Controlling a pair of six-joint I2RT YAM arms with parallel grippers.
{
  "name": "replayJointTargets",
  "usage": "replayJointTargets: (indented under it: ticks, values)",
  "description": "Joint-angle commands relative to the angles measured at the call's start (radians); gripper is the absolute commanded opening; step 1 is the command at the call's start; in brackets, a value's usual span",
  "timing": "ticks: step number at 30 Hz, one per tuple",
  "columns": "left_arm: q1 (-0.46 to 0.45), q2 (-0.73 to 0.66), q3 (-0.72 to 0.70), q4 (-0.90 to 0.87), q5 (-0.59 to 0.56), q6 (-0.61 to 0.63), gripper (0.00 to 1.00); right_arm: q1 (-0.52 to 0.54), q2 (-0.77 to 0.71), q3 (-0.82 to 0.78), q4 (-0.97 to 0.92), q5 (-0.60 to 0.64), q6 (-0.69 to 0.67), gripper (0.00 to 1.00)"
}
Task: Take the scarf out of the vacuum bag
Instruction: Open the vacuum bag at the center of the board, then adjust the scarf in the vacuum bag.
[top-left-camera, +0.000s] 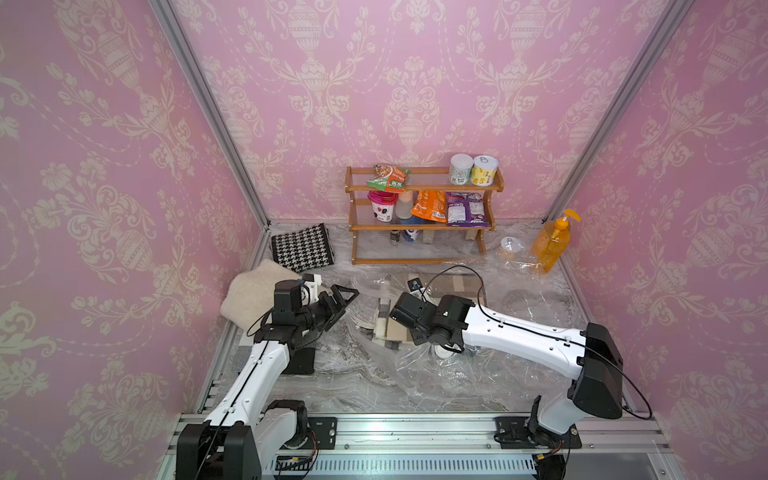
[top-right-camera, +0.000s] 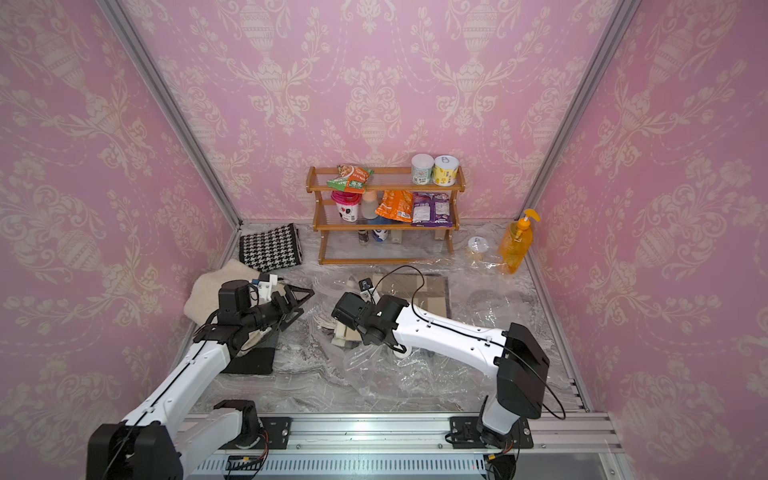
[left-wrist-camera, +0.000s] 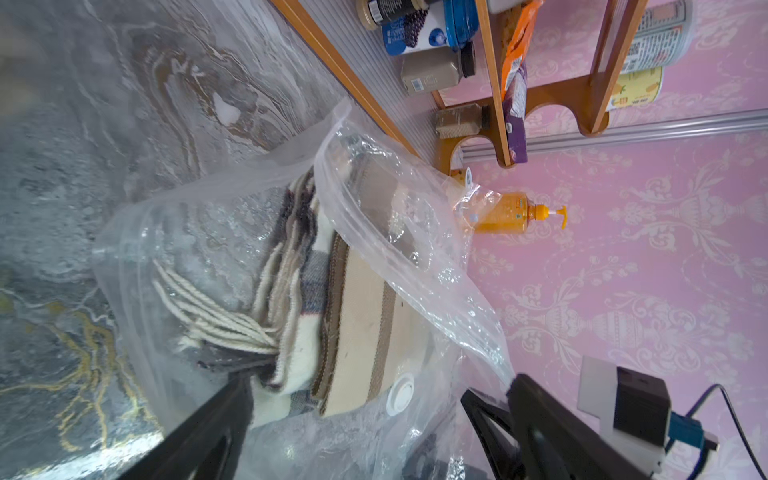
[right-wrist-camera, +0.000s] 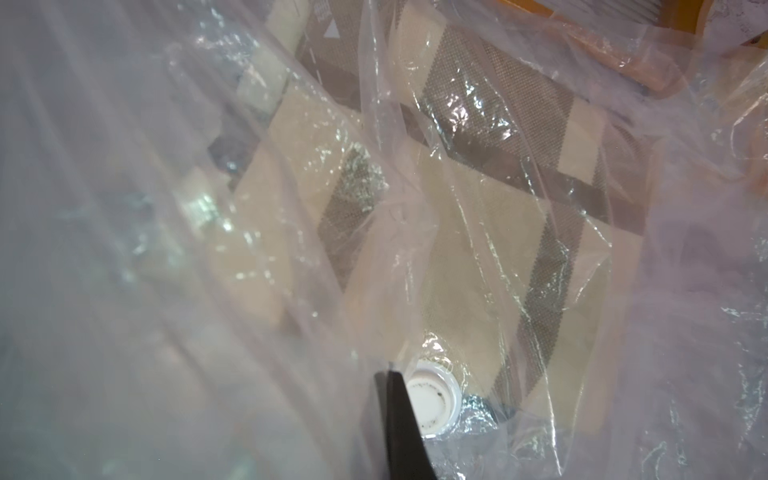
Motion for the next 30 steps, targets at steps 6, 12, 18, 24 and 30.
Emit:
replayJointTargets:
  ticks: [6,12,18,24,30]
  values:
    - [-0.132,0.056,0.044,0.005,-0.009,0.069,0.99,-0.048,-0.089,-0.094,0.116,-0.133,-0.115,0.04]
    - [-0.198,0.136,0.104,-0.136,-0.015,0.169,0.98,-0.048,-0.100,-0.178,0.237,-0.291,-0.102,0.05]
    - [-0.219,0.147,0.091,-0.168,-0.018,0.183,0.95,-0.046,-0.053,-0.254,0.351,-0.424,-0.058,0.05]
    - [-0.244,0.152,0.059,-0.133,-0.035,0.179,0.92,-0.048,-0.023,-0.277,0.396,-0.439,-0.009,0.05]
    - [-0.326,0.168,0.043,-0.094,-0.107,0.188,0.87,-0.056,-0.028,-0.271,0.408,-0.426,0.020,0.05]
